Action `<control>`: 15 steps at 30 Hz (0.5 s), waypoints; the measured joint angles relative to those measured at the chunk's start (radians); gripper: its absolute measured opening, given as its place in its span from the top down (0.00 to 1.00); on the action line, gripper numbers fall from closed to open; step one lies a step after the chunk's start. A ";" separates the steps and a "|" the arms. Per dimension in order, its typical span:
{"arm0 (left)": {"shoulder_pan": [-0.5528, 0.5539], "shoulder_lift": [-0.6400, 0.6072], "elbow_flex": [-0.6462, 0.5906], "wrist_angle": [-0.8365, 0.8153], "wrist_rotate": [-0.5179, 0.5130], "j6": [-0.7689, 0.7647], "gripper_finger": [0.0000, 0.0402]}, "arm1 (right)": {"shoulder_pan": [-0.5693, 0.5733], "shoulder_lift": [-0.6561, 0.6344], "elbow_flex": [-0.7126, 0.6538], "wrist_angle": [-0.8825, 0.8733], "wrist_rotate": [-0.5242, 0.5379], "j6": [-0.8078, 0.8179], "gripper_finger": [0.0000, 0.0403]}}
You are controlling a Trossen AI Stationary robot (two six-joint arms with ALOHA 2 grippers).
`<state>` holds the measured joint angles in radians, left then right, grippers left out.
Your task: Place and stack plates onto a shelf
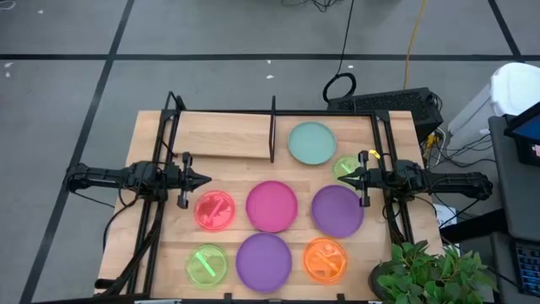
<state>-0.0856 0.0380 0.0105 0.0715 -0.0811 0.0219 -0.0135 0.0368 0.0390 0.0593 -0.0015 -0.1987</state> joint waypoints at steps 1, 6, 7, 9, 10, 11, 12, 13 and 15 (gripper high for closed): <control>0.000 0.000 0.000 0.000 0.000 0.000 0.98 | 0.000 0.000 0.000 0.000 0.000 0.000 1.00; 0.000 0.000 0.000 0.000 0.000 0.000 0.98 | 0.000 0.000 0.000 0.000 0.000 0.000 1.00; 0.000 0.000 0.000 0.000 0.000 0.000 0.98 | 0.000 0.000 0.000 0.000 0.000 0.000 1.00; 0.000 0.000 0.000 0.000 0.000 0.000 0.98 | 0.000 0.000 0.000 0.000 0.000 0.000 1.00; 0.000 0.000 0.000 0.000 0.000 0.000 0.98 | 0.000 0.000 0.000 0.000 0.000 0.000 1.00; 0.000 0.000 0.000 0.000 0.000 0.000 0.98 | 0.000 0.000 0.000 0.000 0.000 0.000 1.00; 0.000 0.000 0.000 0.000 0.000 0.000 0.98 | 0.000 0.000 0.000 0.001 0.001 -0.002 1.00; 0.000 0.000 0.000 0.000 0.000 0.000 0.98 | 0.000 0.000 0.000 0.008 0.010 -0.012 1.00; 0.000 0.000 0.000 0.000 0.000 0.000 0.98 | 0.000 0.000 0.000 0.036 0.033 -0.031 1.00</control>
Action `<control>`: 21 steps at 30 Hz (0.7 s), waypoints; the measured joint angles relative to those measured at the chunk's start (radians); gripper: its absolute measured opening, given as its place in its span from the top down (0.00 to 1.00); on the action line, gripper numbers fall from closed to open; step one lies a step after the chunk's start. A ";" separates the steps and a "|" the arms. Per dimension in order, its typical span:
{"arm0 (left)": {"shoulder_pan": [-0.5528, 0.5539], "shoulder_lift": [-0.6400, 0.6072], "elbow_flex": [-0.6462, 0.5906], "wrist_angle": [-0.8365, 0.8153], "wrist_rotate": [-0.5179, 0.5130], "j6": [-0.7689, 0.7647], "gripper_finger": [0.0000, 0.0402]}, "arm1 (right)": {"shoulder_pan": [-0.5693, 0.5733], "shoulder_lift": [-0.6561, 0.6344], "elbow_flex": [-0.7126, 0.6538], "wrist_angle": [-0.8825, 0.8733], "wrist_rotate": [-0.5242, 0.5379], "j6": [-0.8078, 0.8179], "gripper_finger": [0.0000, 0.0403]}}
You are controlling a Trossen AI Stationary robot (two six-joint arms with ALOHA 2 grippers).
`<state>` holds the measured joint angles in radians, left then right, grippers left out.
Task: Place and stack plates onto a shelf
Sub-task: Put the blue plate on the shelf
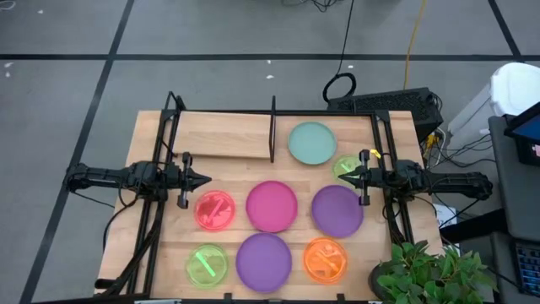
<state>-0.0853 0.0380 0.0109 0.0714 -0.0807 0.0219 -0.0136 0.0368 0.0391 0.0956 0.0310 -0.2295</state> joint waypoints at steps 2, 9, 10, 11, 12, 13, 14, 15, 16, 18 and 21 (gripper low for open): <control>0.000 0.000 0.000 0.000 0.000 0.000 0.98 | 0.000 0.000 0.000 0.014 -0.003 0.002 1.00; 0.000 0.000 0.000 0.000 0.000 0.000 0.98 | 0.000 0.000 0.000 0.013 -0.005 0.060 1.00; 0.000 0.000 0.000 0.000 0.000 0.000 0.98 | 0.000 0.000 0.000 0.014 -0.005 0.091 1.00; 0.000 0.000 0.000 0.000 0.000 0.000 0.98 | 0.000 0.000 0.000 0.016 -0.002 0.122 1.00; 0.000 0.000 0.000 0.000 0.000 0.000 0.98 | 0.000 0.000 0.000 0.021 0.006 0.151 1.00; 0.000 0.000 0.000 0.000 0.000 0.000 0.98 | 0.000 0.000 0.000 0.026 0.022 0.184 1.00; 0.000 0.000 0.000 0.000 0.000 0.000 0.98 | 0.000 0.000 0.000 0.031 0.027 0.213 1.00; 0.000 0.000 0.000 0.000 0.000 0.000 0.98 | 0.000 0.000 0.000 0.035 0.035 0.227 1.00; 0.000 0.000 0.000 0.000 0.000 0.000 0.98 | 0.000 0.000 0.000 0.041 0.047 0.236 1.00; 0.000 0.000 0.000 0.000 0.000 0.000 0.98 | 0.000 0.000 0.001 0.061 0.067 0.241 1.00; 0.000 0.000 0.000 0.000 0.000 0.000 0.98 | 0.000 0.005 0.023 0.037 0.078 0.235 1.00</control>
<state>-0.0853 0.0381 0.0106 0.0711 -0.0807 0.0217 -0.0138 0.0417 0.0620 0.1322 0.1088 0.0058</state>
